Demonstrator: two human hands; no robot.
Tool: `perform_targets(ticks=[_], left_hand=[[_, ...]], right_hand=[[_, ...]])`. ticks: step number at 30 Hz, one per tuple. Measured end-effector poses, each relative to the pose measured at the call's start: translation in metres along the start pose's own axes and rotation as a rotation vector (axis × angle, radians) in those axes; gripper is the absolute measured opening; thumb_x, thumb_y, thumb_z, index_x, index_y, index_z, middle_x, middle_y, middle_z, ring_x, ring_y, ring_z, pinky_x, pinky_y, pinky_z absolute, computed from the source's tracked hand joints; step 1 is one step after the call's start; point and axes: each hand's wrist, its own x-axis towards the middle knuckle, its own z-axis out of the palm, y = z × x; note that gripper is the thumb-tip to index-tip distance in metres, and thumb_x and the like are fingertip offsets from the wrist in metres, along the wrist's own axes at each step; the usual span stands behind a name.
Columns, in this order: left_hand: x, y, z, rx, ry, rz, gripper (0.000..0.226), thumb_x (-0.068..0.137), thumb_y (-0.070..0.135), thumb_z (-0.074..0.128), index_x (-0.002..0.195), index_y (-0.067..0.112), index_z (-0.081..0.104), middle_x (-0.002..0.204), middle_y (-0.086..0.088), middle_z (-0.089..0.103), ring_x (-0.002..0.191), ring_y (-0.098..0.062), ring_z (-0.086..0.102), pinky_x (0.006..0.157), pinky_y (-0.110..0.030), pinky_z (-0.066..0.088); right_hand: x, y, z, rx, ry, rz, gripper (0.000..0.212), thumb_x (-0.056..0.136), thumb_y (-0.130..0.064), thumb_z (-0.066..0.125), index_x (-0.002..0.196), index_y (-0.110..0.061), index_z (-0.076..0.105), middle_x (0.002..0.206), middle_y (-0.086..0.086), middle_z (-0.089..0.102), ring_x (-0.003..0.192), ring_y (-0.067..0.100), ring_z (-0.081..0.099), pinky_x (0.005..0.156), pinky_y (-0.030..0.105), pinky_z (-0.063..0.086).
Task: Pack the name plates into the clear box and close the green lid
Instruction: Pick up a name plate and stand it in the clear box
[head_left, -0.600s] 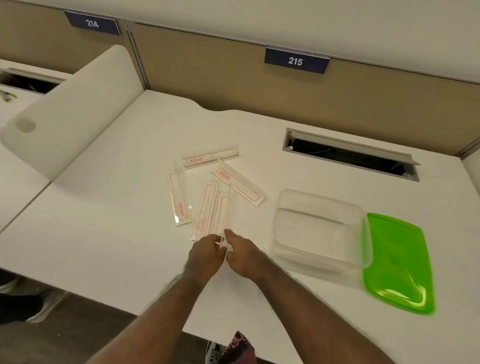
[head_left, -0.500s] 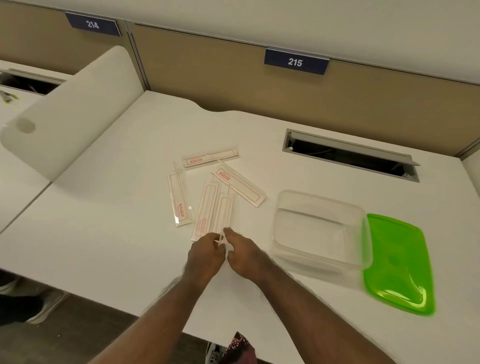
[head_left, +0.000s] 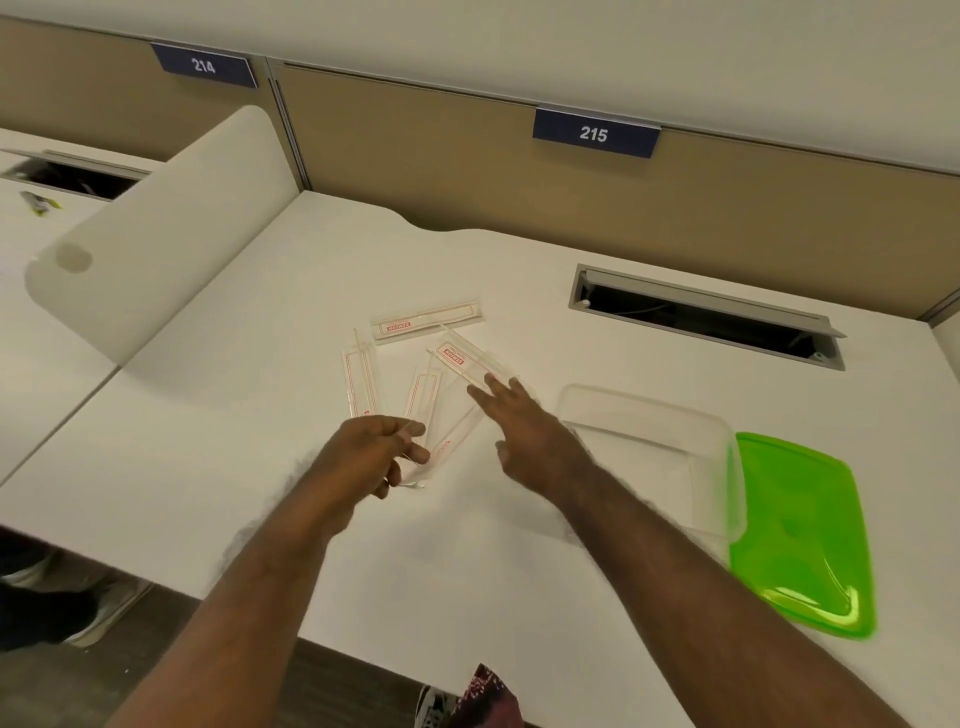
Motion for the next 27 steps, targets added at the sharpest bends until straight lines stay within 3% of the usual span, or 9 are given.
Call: perform_targets(ticks=[5,8,12,15,19,23,27], left_hand=[[0.002,0.022,-0.025,-0.005,-0.184,-0.054,0.025,0.096,0.007,0.049,0.104,0.012,0.072,0.080,-0.002,0.074,0.058,-0.012,0.046,0.050,-0.023,0.040],[0.006,0.027,-0.031,-0.035,-0.272,-0.070,0.026,0.096,0.007,0.049,0.107,0.008,0.073,0.079,-0.003,0.071,0.057,-0.012,0.047,0.050,-0.021,0.042],[0.015,0.030,-0.030,-0.132,-0.348,-0.090,0.028,0.095,0.007,0.049,0.110,0.006,0.072,0.077,-0.001,0.067,0.055,-0.010,0.049,0.049,-0.020,0.043],[0.023,0.032,-0.021,-0.203,-0.315,-0.075,0.029,0.096,0.011,0.049,0.114,0.012,0.072,0.084,-0.002,0.070,0.066,-0.013,0.055,0.053,-0.022,0.047],[0.033,0.036,-0.003,-0.147,-0.280,0.044,0.028,0.098,0.029,0.050,0.112,0.024,0.073,0.109,-0.007,0.073,0.083,-0.017,0.060,0.068,-0.031,0.049],[0.035,0.048,0.020,-0.051,-0.371,0.196,0.046,0.084,0.062,0.057,0.117,0.032,0.068,0.118,0.003,0.069,0.096,-0.012,0.064,0.078,-0.032,0.052],[0.039,0.064,0.049,0.121,-0.327,0.381,0.029,0.082,0.041,0.070,0.111,0.041,0.067,0.109,0.010,0.071,0.094,-0.006,0.064,0.080,-0.029,0.051]], right_hand=[[0.012,0.025,-0.035,0.000,0.038,0.070,0.074,0.088,-0.009,0.056,0.150,-0.030,0.021,0.161,-0.007,0.013,0.149,0.021,0.007,0.114,0.046,0.024],[0.009,0.040,-0.053,0.053,0.062,0.096,0.071,0.086,-0.016,0.065,0.147,-0.032,0.031,0.158,-0.010,0.025,0.148,0.017,0.013,0.116,0.044,0.019],[-0.006,0.057,-0.075,0.210,0.076,0.077,0.065,0.078,-0.017,0.076,0.135,-0.029,0.050,0.139,-0.009,0.051,0.128,0.011,0.045,0.107,0.026,0.033],[-0.021,0.069,-0.088,0.288,0.094,0.085,0.058,0.074,-0.024,0.080,0.127,-0.027,0.058,0.123,-0.011,0.058,0.114,0.008,0.053,0.099,0.022,0.039],[-0.044,0.089,-0.100,0.421,0.156,0.164,0.049,0.072,-0.032,0.081,0.118,-0.030,0.066,0.115,-0.014,0.062,0.108,0.005,0.056,0.095,0.025,0.043],[-0.067,0.110,-0.120,0.503,0.176,0.223,0.034,0.074,-0.031,0.079,0.106,-0.036,0.068,0.108,-0.016,0.068,0.098,-0.001,0.064,0.087,0.021,0.049],[-0.089,0.125,-0.142,0.506,0.215,0.246,0.030,0.074,-0.034,0.077,0.103,-0.034,0.068,0.102,-0.021,0.070,0.089,-0.011,0.064,0.079,0.009,0.048]])
